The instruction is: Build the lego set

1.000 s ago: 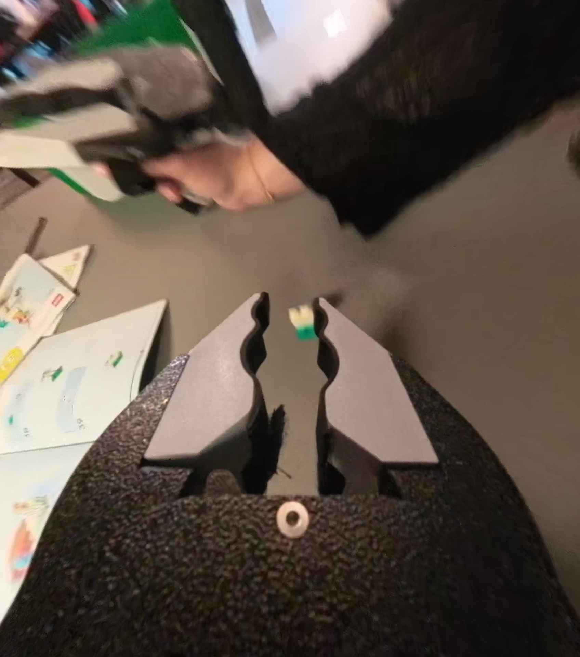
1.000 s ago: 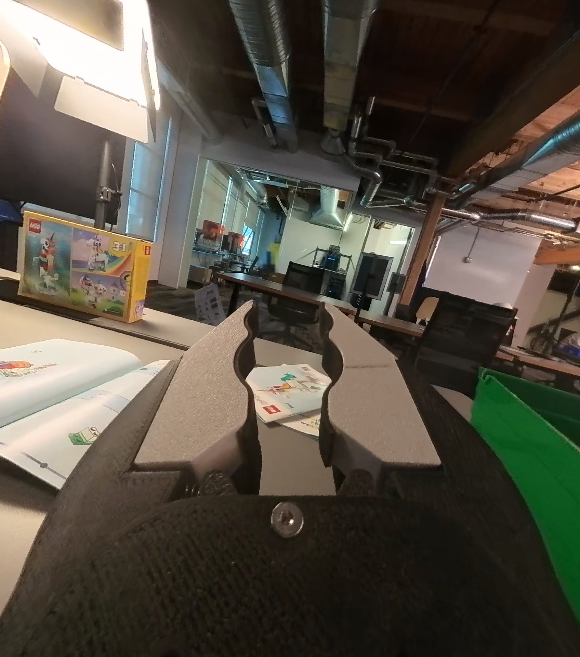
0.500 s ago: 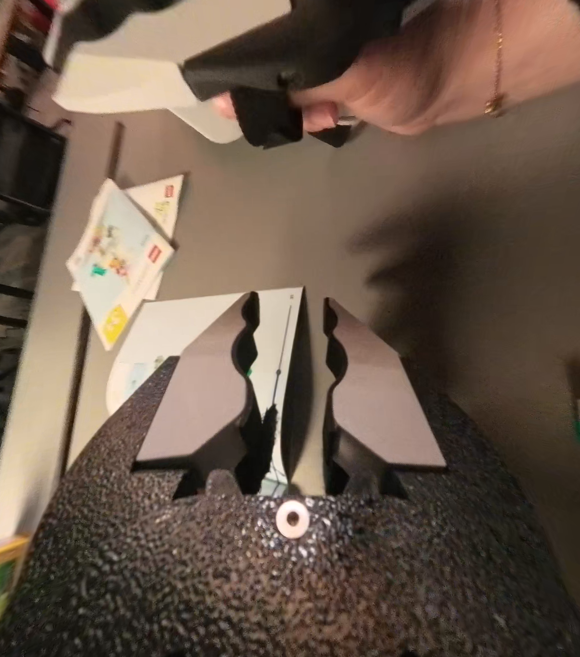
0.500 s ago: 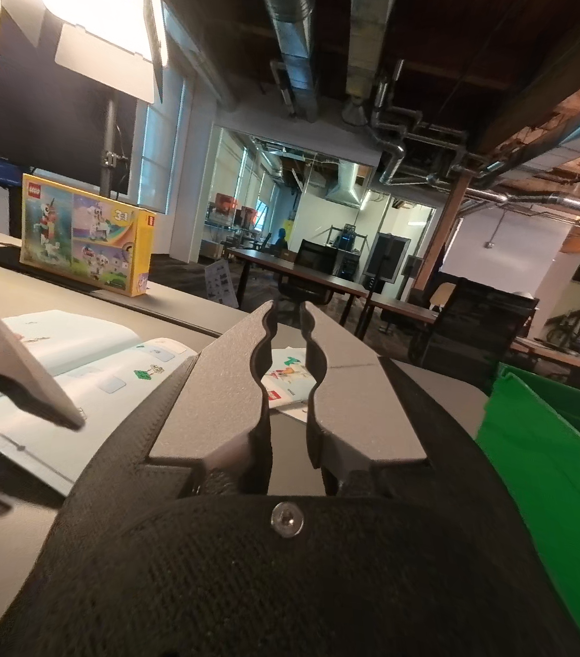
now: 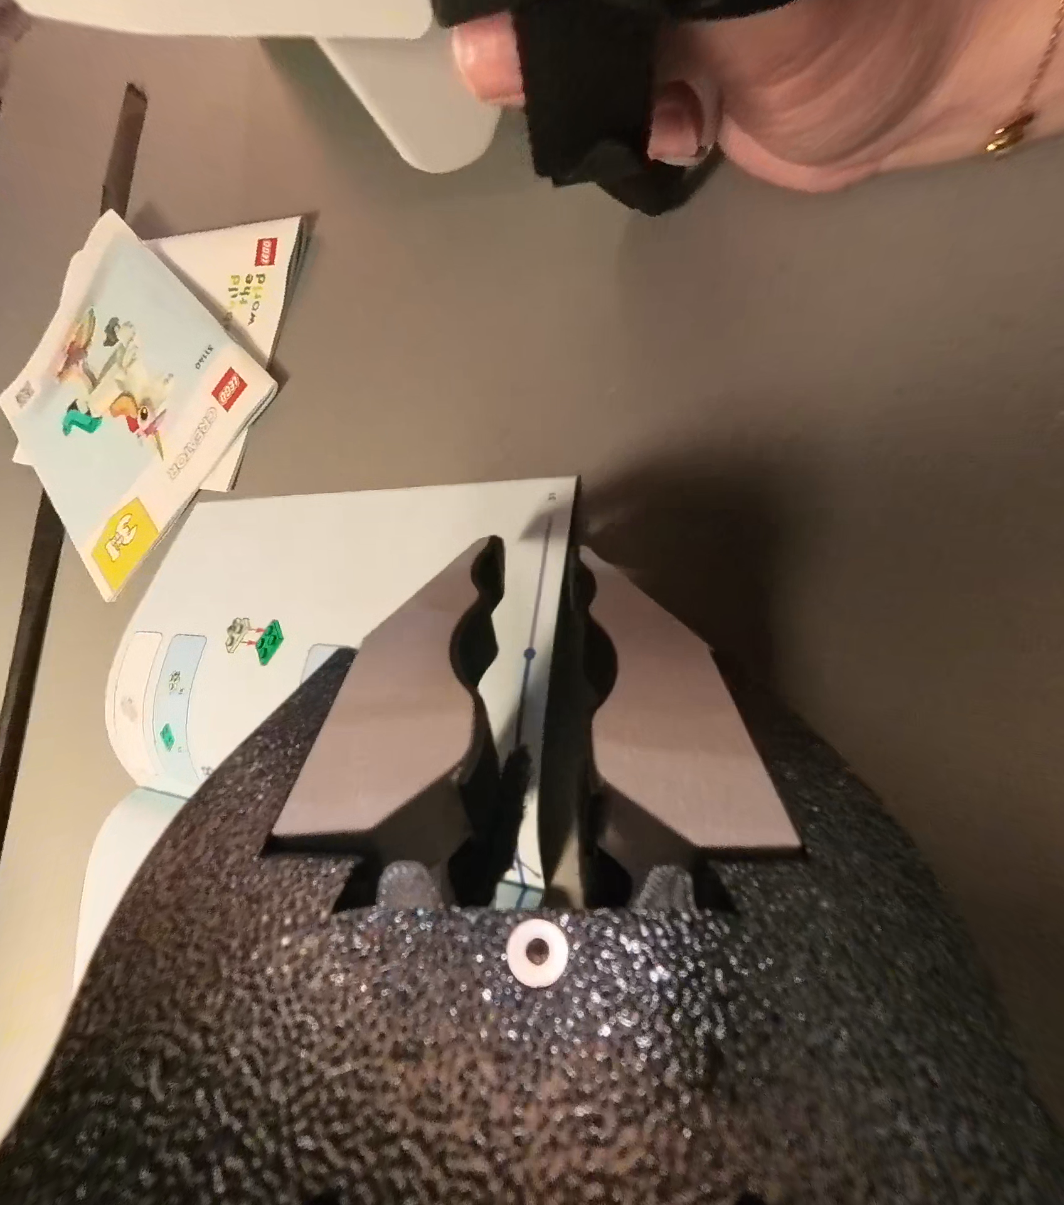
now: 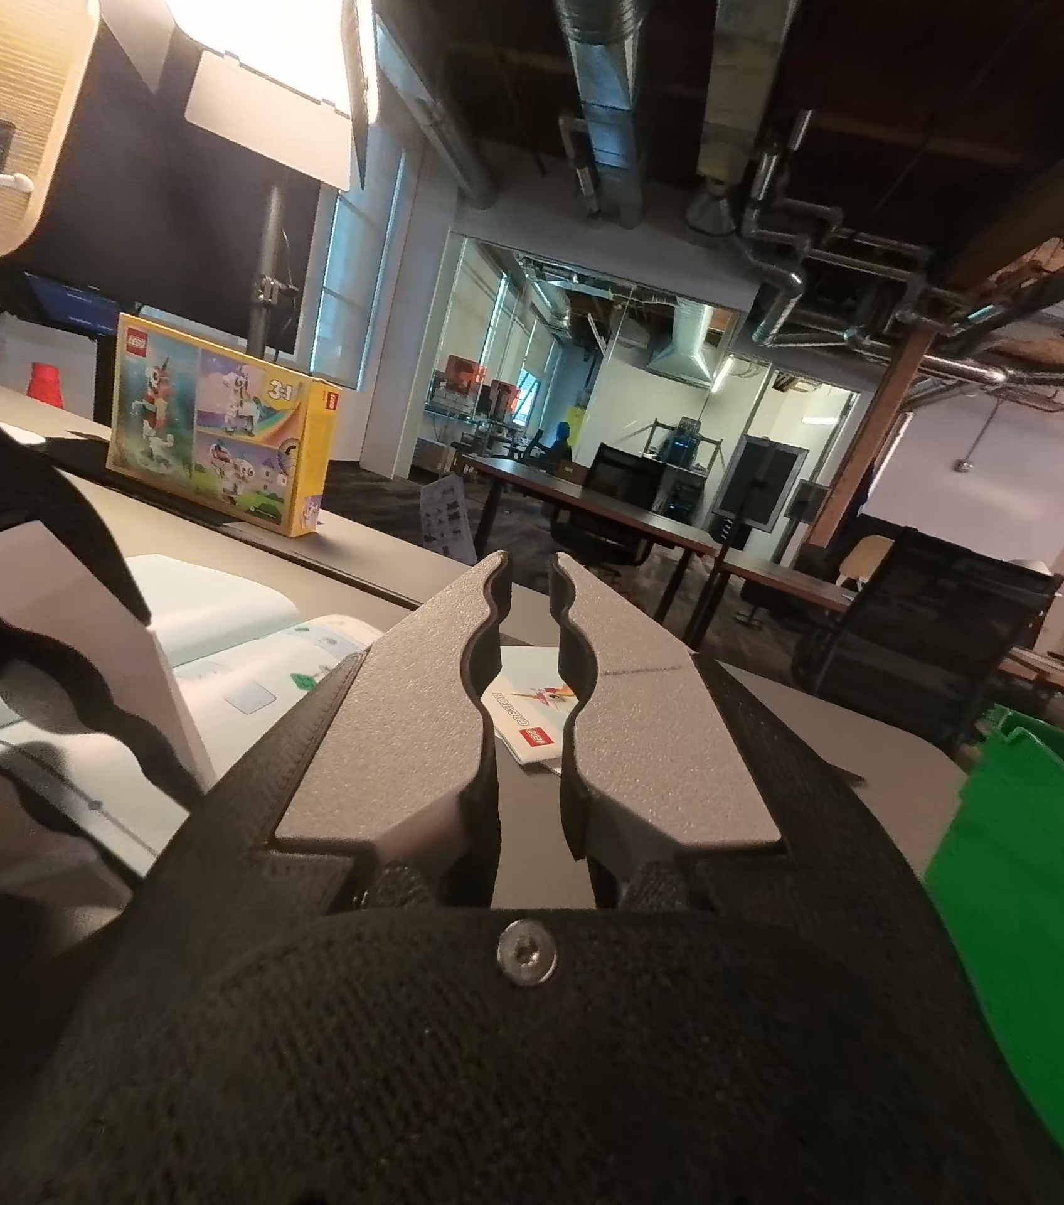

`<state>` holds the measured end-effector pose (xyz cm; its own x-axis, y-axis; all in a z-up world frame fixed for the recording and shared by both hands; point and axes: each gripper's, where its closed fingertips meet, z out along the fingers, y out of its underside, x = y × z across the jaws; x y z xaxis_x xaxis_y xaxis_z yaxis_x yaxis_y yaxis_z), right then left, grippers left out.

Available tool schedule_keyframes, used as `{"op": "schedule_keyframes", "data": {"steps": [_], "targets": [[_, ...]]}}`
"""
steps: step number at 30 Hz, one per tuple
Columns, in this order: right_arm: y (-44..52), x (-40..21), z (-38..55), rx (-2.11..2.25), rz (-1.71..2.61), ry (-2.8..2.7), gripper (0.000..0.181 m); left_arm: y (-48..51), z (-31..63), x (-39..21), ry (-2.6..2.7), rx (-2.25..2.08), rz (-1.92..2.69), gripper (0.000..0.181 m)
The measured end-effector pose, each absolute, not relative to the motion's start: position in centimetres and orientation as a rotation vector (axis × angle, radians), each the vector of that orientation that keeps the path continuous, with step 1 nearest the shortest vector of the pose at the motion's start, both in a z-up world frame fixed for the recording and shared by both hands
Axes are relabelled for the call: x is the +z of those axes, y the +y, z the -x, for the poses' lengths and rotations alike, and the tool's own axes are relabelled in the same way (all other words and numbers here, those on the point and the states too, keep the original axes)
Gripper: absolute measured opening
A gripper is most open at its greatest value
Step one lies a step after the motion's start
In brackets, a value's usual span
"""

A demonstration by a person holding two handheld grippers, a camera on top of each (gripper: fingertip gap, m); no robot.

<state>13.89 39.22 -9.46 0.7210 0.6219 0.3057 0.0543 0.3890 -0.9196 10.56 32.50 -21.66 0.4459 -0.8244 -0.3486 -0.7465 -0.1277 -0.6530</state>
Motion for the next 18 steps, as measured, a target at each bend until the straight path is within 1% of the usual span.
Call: {"op": "schedule_keyframes", "data": {"steps": [4,10,15,18], "targets": [[39.2,-9.4,-13.9,0.405,1.131,-0.703,0.009,32.6,-10.7,-21.5,1.290,-0.167,1.888,0.001],[39.1,-9.5,-13.8,0.409,1.130,-0.711,0.008,32.8,-10.5,-21.2,1.284,-0.139,1.870,0.000],[39.0,-9.5,-13.7,0.410,1.129,-0.716,0.008,32.5,-11.3,-20.7,1.120,-0.436,1.911,0.000],[39.0,-9.5,-13.8,0.407,1.131,-0.713,0.008,32.8,-11.5,-19.4,0.979,-0.574,1.872,0.000]]}}
